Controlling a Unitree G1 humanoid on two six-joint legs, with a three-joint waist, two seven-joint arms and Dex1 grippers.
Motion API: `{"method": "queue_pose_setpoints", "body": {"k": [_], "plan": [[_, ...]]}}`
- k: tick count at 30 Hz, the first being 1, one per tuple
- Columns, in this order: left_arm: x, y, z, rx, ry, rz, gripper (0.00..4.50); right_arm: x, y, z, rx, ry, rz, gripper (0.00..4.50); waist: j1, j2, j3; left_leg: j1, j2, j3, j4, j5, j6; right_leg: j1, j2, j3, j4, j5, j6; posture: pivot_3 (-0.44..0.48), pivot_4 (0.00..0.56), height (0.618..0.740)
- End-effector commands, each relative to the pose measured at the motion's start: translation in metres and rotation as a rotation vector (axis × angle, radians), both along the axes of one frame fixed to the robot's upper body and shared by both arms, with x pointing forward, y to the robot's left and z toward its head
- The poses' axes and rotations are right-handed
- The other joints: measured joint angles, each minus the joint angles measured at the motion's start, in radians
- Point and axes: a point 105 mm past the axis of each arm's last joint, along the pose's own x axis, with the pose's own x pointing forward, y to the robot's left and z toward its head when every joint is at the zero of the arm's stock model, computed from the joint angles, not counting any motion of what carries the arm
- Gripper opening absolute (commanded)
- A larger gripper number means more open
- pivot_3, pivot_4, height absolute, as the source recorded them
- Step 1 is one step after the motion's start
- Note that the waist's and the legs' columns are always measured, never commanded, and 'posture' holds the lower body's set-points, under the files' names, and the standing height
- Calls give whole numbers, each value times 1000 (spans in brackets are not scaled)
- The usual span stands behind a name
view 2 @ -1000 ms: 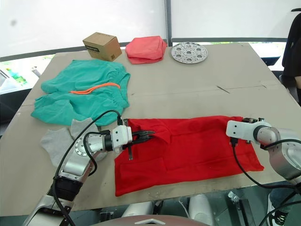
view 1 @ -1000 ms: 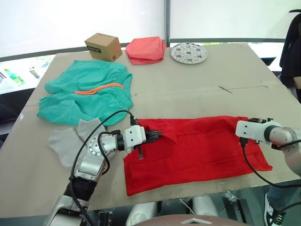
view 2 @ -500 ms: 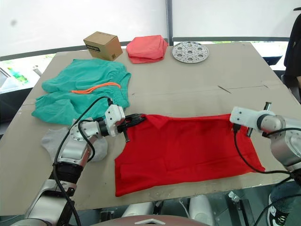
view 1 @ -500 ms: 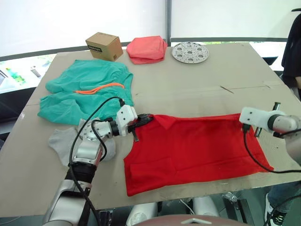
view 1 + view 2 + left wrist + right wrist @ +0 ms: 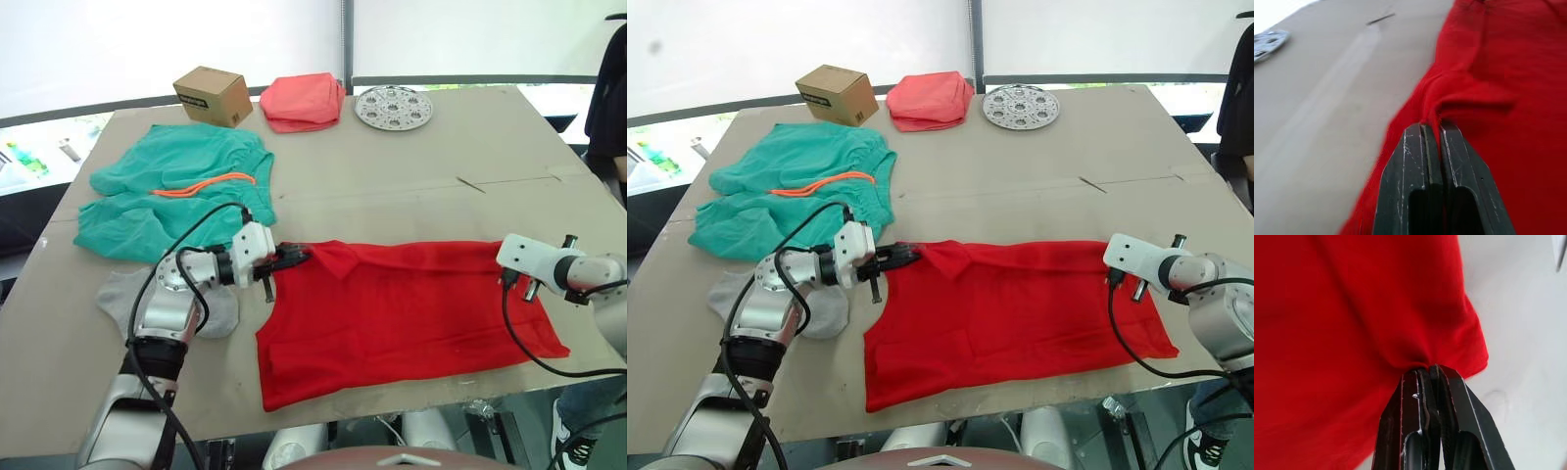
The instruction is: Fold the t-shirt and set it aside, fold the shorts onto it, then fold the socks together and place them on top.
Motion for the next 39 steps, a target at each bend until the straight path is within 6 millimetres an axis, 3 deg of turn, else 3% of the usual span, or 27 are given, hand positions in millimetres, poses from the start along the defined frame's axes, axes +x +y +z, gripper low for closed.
{"method": "queue_pose_setpoints", "body": {"k": [1, 4, 8, 13, 16, 29, 31, 32, 35, 37, 38, 39], "plan": [[-16, -5, -2, 25, -15, -49, 0, -7, -5, 6, -1, -29, -32, 28, 2, 0, 0, 1, 0, 0, 0, 0, 0, 1, 0, 0, 0, 0, 0, 0, 150, 740], [-20, -5, -8, 32, -1, -42, 0, -8, -9, 5, 3, -27, -55, 28, 6, 0, 0, 1, 0, 0, 0, 0, 0, 1, 0, 0, 0, 0, 0, 0, 150, 740], [-12, -3, 6, 0, -20, -8, 0, -3, -16, 15, 12, -43, -82, 28, 16, 0, 0, 1, 0, 0, 1, 0, 0, 0, 0, -1, 0, 0, 0, 0, 150, 740], [-14, 3, -3, 56, -23, -24, 0, -1, -22, 15, 23, -33, -103, 28, 18, 0, 0, 1, 0, 0, 0, 0, 0, 0, 0, -1, 0, 0, 0, 0, 150, 740], [-9, -2, 7, 10, -22, -3, 0, 3, -24, 25, 69, -37, -132, 28, 17, 0, 0, 0, 0, 0, 0, 0, 0, 0, 0, -1, 0, 0, 0, 0, 150, 740], [-24, -2, -30, 122, 14, -59, 0, -12, -27, -10, 53, 65, -141, 28, 19, 0, 0, 1, 0, 0, 0, 0, 0, 0, 0, -1, 0, 0, 0, 0, 150, 740], [-26, -1, -28, 68, 83, -41, 0, -15, -25, -9, 86, 85, -135, 644, 19, 0, 0, 1, 0, 0, 0, 0, 0, 0, 0, -1, 0, 0, 0, 0, 150, 740], [-26, 0, -26, 53, 101, -36, 800, -16, -24, -6, 108, 79, -142, 1047, 19, 0, 0, 1, 0, 0, 0, 0, 0, 0, 0, -1, 0, 0, 0, 0, 150, 740], [-24, 10, -13, -43, 205, 31, 1910, -17, -25, 6, 141, 36, -166, 2242, 19, -1, 0, 1, 0, -1, 0, 0, 0, 0, 0, -2, 0, 0, 0, 0, 150, 740], [-27, 18, 1, -142, 324, 58, 2710, -26, -20, 18, 287, 57, -223, 3058, 17, -1, 0, 0, 1, -2, 0, 0, 0, 0, 0, -2, 0, 0, 0, 0, 150, 740], [-27, 22, 10, -201, 390, 71, 2710, -29, -14, 28, 411, 62, -254, 3058, 17, -1, 0, 0, 1, -2, 0, 0, 0, 0, 1, -2, 0, 0, 0, 0, 150, 740], [-24, 24, 20, -277, 453, 83, 2609, -29, -5, 40, 556, 38, -282, 2716, 15, -1, 1, 0, 2, -2, 0, 0, 0, 0, 2, -3, 0, 0, 0, 0, 150, 740]]}}
